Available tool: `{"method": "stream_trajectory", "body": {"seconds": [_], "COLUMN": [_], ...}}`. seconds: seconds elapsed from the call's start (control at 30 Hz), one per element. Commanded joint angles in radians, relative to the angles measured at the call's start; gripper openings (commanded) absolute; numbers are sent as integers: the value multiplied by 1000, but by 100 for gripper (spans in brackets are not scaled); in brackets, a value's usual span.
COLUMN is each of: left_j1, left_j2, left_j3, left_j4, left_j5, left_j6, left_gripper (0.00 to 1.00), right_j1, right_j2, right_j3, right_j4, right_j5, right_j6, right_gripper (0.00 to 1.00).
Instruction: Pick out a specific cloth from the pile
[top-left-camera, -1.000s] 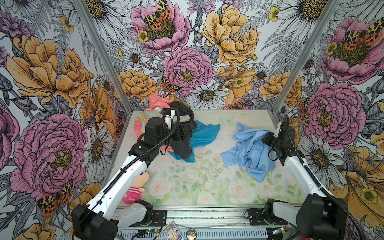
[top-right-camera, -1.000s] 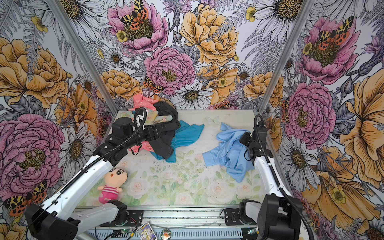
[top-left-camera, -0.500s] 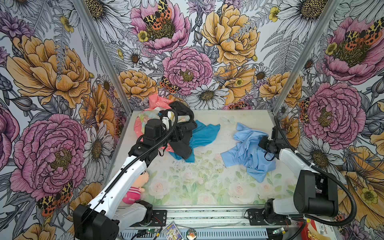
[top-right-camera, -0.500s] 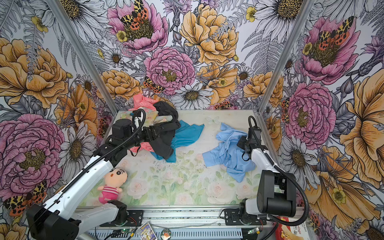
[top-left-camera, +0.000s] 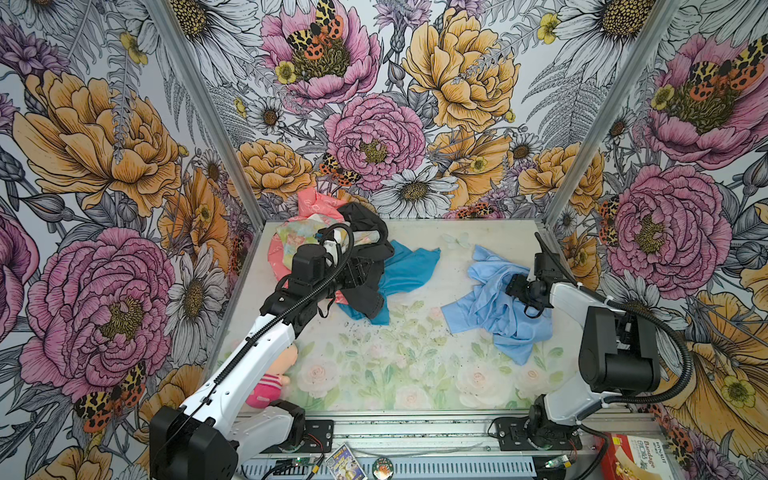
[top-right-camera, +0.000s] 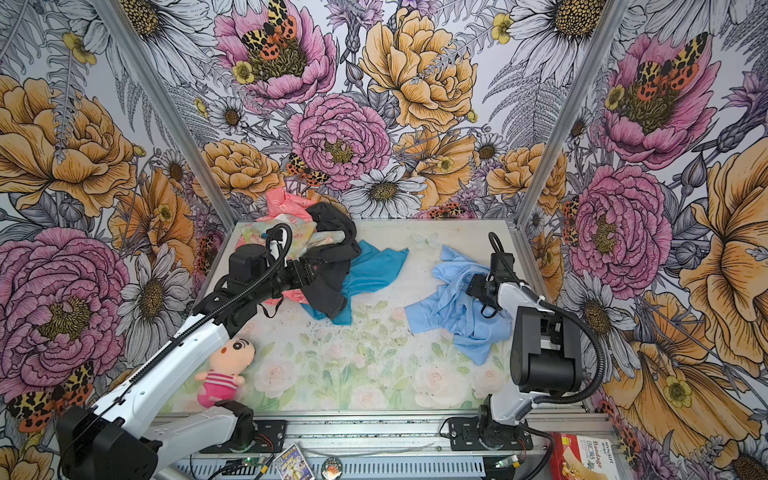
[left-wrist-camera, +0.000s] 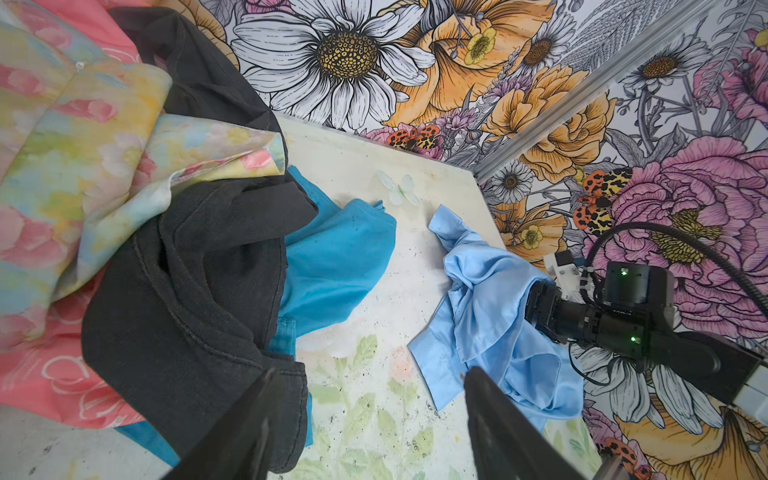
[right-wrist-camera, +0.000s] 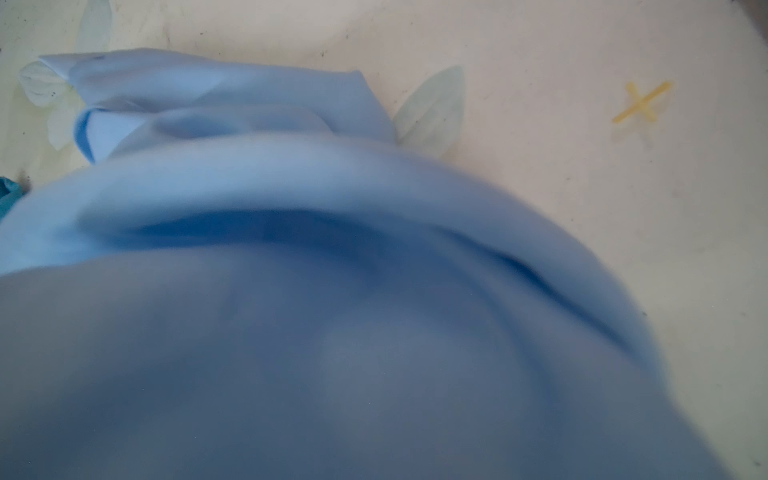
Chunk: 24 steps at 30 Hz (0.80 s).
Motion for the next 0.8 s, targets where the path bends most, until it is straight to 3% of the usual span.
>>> {"method": "stream_trajectory", "body": {"seconds": [0.0, 0.17, 0.43, 0.77], "left_j1": [17, 35, 42, 38], "left_j2": [-14, -33, -67, -103], "left_j3": [-8, -14, -51, -81], "left_j4": [29, 19, 5, -1], "left_j5": [-19, -18, -45, -49], "left_j6": [-23, -26, -32, -29], "left_gripper": [71, 71, 73, 74], "right_j1": [0, -9, -13, 47], "right_j2": [30, 26, -184, -446], "right_j3": [44, 80, 59, 22], "right_j4": [-44, -88, -84, -59], "right_j5": [68, 184, 229, 153], "right_j6": [7, 14, 23, -5], "right_gripper": [76, 80, 81, 84]}}
